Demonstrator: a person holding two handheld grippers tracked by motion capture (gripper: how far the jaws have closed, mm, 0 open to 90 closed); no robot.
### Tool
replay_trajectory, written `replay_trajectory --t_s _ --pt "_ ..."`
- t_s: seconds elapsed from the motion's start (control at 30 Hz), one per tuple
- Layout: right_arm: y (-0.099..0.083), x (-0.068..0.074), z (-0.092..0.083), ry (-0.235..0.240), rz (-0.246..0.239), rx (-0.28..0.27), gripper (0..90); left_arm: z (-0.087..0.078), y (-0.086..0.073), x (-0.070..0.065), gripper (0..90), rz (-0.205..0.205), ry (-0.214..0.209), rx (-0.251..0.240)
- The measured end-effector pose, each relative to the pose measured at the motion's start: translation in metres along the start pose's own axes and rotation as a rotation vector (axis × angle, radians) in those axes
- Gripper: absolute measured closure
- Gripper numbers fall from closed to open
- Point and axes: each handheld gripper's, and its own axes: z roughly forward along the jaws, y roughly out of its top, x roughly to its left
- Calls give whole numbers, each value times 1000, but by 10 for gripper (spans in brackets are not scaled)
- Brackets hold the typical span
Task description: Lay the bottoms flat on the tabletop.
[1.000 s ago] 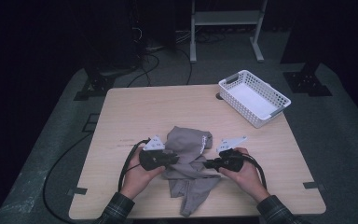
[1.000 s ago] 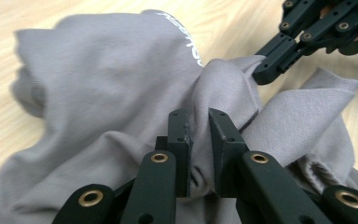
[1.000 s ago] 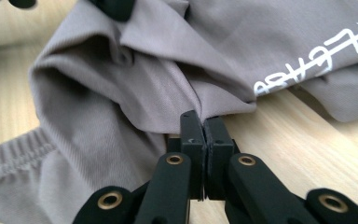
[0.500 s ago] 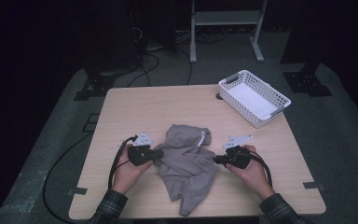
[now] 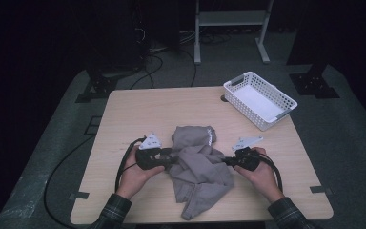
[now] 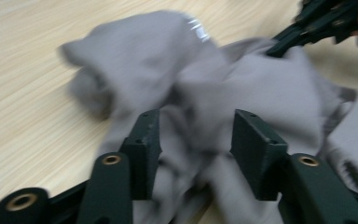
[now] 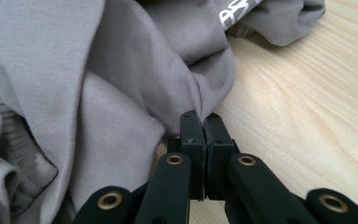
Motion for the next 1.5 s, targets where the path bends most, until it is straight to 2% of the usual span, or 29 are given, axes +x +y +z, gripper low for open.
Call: replay_trajectory --t_s 0.07,0.13,0.2,0.27,0.33,0.5,0.73,0.87,0.93,1.13,1.23,1.3,1.4,1.5 --pt "0 0 -1 0 5 -1 880 7 0 -3 465 7 -21 2" --pt "0 0 -1 1 9 -6 879 14 -1 -5 470 17 -19 21" --pt "0 0 -2 0 6 -7 880 18 -2 -3 613 16 -25 31" --pt "0 1 -2 1 5 -8 880 19 -3 0 800 -22 -31 41" --pt "0 1 -2 -2 6 -6 880 17 -3 2 883 -36 -31 52" --pt "-2 -3 -7 -28 20 -18 881 3 -5 10 894 -60 -8 42" --pt "-6 -15 -18 -74 47 -31 881 -19 -18 30 892 -106 34 23" --pt "-9 -22 -23 -106 67 -33 881 -27 -26 39 893 -116 74 42" --pt "-12 -26 -26 -127 77 -29 881 -31 -31 45 893 -135 90 50" --pt "-20 -44 -35 -177 121 -34 881 -37 -41 60 893 -179 129 51" --pt "-23 -52 -38 -207 142 -28 882 -37 -45 66 892 -195 149 67" --pt "-25 -57 -38 -219 156 -24 882 -34 -50 70 891 -218 143 84" --pt "-29 -66 -37 -233 177 -12 881 -28 -55 71 859 -221 132 120" --pt "-32 -69 -32 -223 183 5 860 -30 -52 70 780 -216 132 95"
